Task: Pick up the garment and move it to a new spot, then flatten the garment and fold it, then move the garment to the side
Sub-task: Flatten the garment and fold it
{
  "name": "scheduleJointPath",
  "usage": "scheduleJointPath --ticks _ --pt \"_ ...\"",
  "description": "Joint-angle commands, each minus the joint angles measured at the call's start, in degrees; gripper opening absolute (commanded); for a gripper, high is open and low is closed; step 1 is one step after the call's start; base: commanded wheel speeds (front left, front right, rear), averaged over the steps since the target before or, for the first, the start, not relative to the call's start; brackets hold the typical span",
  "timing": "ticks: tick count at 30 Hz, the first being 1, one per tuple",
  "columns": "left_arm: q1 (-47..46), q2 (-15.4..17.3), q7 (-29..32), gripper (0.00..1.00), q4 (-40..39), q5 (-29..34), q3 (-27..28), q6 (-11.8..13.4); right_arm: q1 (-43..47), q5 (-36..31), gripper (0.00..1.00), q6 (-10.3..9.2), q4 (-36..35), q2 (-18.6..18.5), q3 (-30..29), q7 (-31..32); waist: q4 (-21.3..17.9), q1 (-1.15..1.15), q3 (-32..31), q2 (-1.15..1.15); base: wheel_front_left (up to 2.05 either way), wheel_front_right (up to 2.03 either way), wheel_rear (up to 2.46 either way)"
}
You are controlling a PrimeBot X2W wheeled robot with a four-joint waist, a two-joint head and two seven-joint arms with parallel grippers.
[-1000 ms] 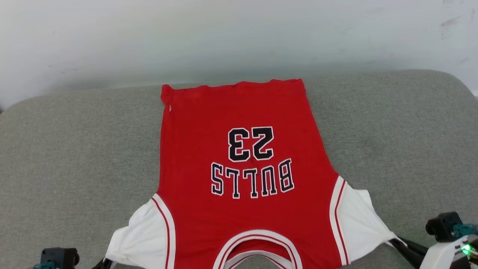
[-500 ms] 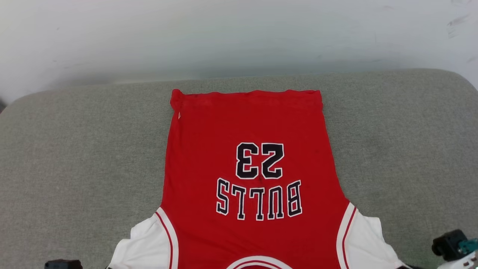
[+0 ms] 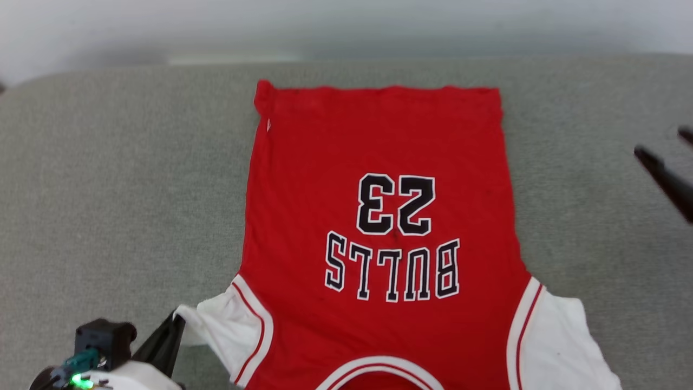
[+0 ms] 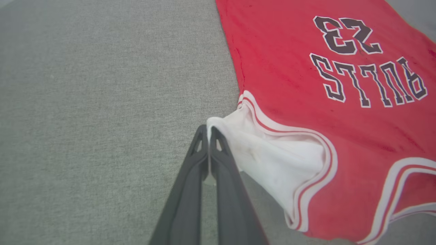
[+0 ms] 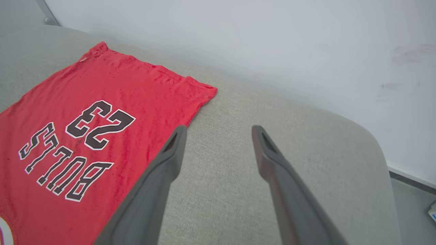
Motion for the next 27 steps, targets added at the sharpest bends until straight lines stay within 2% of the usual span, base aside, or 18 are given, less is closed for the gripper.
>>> scheduleJointPath --ticks 1,4,7,13,18,22,27 --pt "-1.79 -0.26 -0.11 0.0 -0.88 1.04 0.02 0.42 -4.24 -0.73 1.0 -0.02 -1.04 1.11 -1.2 2.47 2.08 -0.01 4.29 0.0 0.0 0.0 0.0" --pt "-4.36 -0.83 0.51 0.0 -2.21 3.01 -0.39 0.75 -12.29 -0.23 1.0 -0.03 -1.25 2.71 -1.25 9.39 3.99 -0.01 7.6 0.0 0.0 0.0 0.0" --pt "-6.65 -1.69 0.91 0.0 -3.25 4.72 -0.82 0.88 -20.72 1.25 1.0 -0.04 0.24 2.09 0.65 18.87 5.89 -0.01 10.75 0.0 0.0 0.0 0.0" --pt "-10.83 -3.67 1.19 0.0 -3.97 7.76 -1.94 0.46 -37.05 1.23 1.0 -0.03 7.68 2.2 6.47 38.83 9.47 -0.01 16.29 0.0 0.0 0.0 0.0" --pt "-13.82 -5.45 1.13 0.0 -4.06 9.95 -2.7 -0.02 -46.76 -0.52 1.0 -0.03 15.34 4.54 8.55 51.49 12.01 -0.01 20.18 0.0 0.0 0.0 0.0" --pt "-15.75 -6.76 0.87 0.0 -4.25 11.38 -3.32 -0.26 -51.23 -3.79 1.0 -0.03 20.02 7.19 8.25 57.35 13.88 -0.01 22.89 0.0 0.0 0.0 0.0" --pt "-17.62 -7.99 0.41 0.0 -4.71 12.71 -3.65 -0.21 -52.81 -7.36 1.0 -0.03 23.45 9.56 6.69 59.92 15.62 -0.01 25.97 0.0 0.0 0.0 0.0"
